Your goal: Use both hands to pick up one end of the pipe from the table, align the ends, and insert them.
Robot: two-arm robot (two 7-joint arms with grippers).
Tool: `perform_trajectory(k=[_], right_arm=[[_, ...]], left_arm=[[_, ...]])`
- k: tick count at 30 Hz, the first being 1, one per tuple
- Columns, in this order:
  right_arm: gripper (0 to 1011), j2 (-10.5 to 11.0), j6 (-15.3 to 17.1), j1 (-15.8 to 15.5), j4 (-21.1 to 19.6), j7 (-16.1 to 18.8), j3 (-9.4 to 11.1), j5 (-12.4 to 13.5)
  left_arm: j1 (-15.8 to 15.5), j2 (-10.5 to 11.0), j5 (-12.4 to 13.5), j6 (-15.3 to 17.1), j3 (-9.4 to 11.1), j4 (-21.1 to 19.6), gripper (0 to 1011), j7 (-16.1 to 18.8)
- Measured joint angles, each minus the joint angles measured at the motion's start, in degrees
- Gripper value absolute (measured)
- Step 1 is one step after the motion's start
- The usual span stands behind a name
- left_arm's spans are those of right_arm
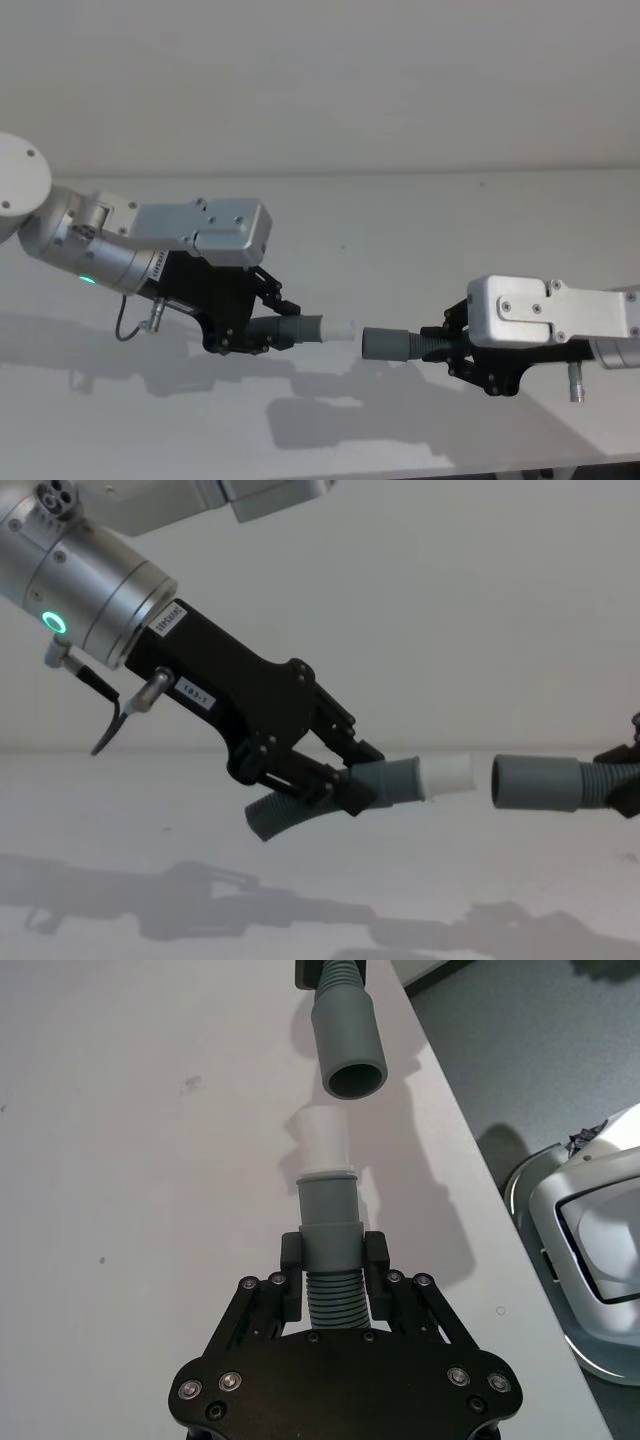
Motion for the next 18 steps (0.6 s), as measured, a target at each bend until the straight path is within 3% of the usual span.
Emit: perform_trajectory(k=[18], right_arm=[[162,-0.1,1.1,0.0,-0.3,-0.6,0.3,0.0]], left_arm=[[0.3,-0.5,0.6,0.6,-0.3,-0.4,327,0.4]])
